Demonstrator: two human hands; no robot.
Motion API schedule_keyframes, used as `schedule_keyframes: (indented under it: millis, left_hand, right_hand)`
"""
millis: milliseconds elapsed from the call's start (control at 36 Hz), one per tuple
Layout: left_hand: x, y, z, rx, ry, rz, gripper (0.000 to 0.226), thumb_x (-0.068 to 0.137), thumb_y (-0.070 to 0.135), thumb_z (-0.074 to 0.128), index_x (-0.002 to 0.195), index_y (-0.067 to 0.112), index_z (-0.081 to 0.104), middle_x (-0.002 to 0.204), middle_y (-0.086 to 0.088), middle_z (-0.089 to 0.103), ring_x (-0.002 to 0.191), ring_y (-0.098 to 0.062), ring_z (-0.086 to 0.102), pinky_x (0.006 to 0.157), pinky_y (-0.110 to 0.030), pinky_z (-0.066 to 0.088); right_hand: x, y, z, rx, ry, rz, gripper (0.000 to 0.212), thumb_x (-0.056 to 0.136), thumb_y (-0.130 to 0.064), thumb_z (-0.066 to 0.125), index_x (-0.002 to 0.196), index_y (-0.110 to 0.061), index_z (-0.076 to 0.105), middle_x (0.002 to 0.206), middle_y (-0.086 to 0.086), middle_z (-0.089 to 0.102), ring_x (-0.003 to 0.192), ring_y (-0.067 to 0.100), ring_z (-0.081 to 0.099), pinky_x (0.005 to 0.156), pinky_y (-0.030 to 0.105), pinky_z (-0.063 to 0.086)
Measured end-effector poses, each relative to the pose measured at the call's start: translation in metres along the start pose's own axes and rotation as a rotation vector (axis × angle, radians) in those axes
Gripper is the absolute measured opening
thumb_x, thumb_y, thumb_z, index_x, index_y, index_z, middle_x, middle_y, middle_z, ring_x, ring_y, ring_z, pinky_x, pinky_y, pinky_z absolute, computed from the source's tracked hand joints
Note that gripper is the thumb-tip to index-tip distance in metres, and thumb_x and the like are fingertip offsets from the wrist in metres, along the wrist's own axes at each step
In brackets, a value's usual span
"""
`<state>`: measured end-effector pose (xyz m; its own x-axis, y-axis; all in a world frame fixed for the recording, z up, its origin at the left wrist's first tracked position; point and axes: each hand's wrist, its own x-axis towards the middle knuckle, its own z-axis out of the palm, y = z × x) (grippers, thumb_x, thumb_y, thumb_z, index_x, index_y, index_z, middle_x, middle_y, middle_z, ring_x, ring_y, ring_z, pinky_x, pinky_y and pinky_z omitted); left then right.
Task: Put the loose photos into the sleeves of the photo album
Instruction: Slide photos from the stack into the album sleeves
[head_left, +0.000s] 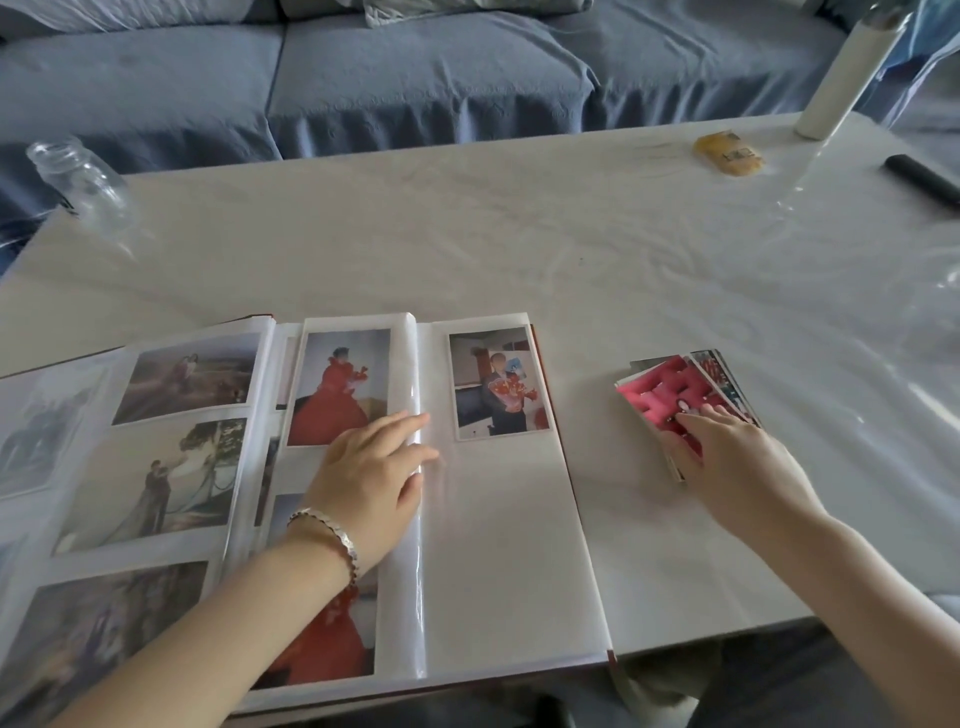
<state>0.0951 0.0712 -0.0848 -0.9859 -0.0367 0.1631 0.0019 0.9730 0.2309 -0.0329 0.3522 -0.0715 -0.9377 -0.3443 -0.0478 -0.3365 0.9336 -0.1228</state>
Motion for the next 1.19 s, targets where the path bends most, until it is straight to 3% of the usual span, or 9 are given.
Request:
schedule_keyframes:
  millis: [139,361,556,611,722,833,917,1083,1194]
  left_hand:
    - [-0.006,-0.002,0.007,-0.012,0.002,-0.005,0.037,0.081,0.023,0.035,0.089,0.020,0.070,0.114,-0.001,0.066,0.111,-0.014,0.048,0.089,-0.031,0.043]
    - [-0.008,-0.002,0.003,0.046,0.019,-0.001,0.023,0.077,0.018,0.058,0.096,0.019,0.071,0.114,-0.001,0.067,0.103,-0.019,0.065,0.090,-0.028,0.047]
    - [-0.007,0.011,-0.004,-0.337,-0.002,-0.226,0.027,0.083,0.004,0.066,0.108,0.015,0.067,0.120,0.011,0.057,0.116,-0.014,0.053,0.101,-0.026,0.033]
    - [-0.006,0.022,-0.012,-0.564,-0.034,-0.322,0.017,0.087,0.032,0.062,0.104,0.031,0.061,0.114,0.028,0.049,0.111,0.004,0.048,0.101,-0.020,0.034]
    - [-0.005,0.039,-0.027,-0.901,-0.114,-0.401,0.074,0.056,0.091,0.040,0.107,0.042,0.062,0.118,0.022,0.060,0.116,0.006,0.049,0.102,-0.022,0.037]
    - [-0.001,0.059,-0.041,-1.133,-0.156,-0.318,0.042,0.079,0.058,0.050,0.106,0.028,0.060,0.102,0.029,0.066,0.101,0.012,0.057,0.082,-0.002,0.039]
    - [0.000,0.060,-0.035,-1.156,-0.101,-0.384,0.031,0.081,0.037,0.050,0.091,0.012,0.066,0.087,0.007,0.070,0.088,-0.001,0.063,0.080,-0.014,0.047]
    - [0.001,0.040,-0.020,-0.744,0.218,-0.638,0.031,0.091,0.014,0.057,0.074,-0.012,0.059,0.062,-0.023,0.057,0.057,-0.019,0.048,0.049,-0.019,0.032]
    - [0.000,0.034,-0.034,-0.479,0.399,-0.548,0.010,0.087,0.008,0.061,0.096,0.010,0.056,0.059,0.009,0.051,0.048,0.001,0.043,0.047,-0.006,0.038]
  right_hand:
    - [0.000,-0.005,-0.009,-0.054,-0.034,0.037,0.029,0.099,-0.026,0.034,0.081,-0.012,0.051,0.095,0.009,0.062,0.083,0.032,0.053,0.062,0.030,0.030]
    - [0.000,-0.010,-0.017,-0.169,-0.101,0.105,0.015,0.093,-0.017,0.047,0.096,-0.013,0.060,0.094,0.009,0.066,0.072,0.028,0.045,0.060,0.027,0.031]
    - [-0.023,-0.026,-0.021,0.271,0.588,-0.233,0.025,0.085,-0.019,0.053,0.086,-0.008,0.076,0.085,0.004,0.074,0.077,0.015,0.069,0.062,0.024,0.048]
    - [-0.030,-0.044,-0.026,0.366,0.621,-0.334,0.028,0.086,-0.020,0.051,0.092,-0.009,0.075,0.091,0.003,0.072,0.085,0.010,0.066,0.073,0.018,0.046]
    - [-0.040,-0.078,-0.017,0.471,0.574,-0.435,0.025,0.086,-0.018,0.052,0.099,-0.013,0.073,0.100,-0.001,0.071,0.084,0.014,0.070,0.070,0.026,0.056]
    - [-0.047,-0.110,0.000,0.506,0.446,-0.507,0.029,0.085,-0.015,0.051,0.104,-0.013,0.072,0.107,-0.001,0.070,0.092,0.012,0.068,0.081,0.019,0.048]
    - [-0.052,-0.125,0.005,0.510,0.363,-0.581,0.032,0.085,-0.012,0.049,0.109,-0.011,0.070,0.113,-0.002,0.068,0.102,0.010,0.063,0.090,0.013,0.038]
    - [-0.054,-0.111,0.008,0.496,0.127,-0.554,0.044,0.096,-0.039,0.037,0.123,-0.013,0.061,0.127,0.000,0.060,0.116,0.011,0.052,0.101,0.017,0.033]
    - [-0.049,-0.086,0.013,0.428,0.098,-0.294,0.042,0.093,-0.031,0.053,0.131,-0.014,0.053,0.137,0.002,0.051,0.124,0.021,0.051,0.103,0.030,0.030]
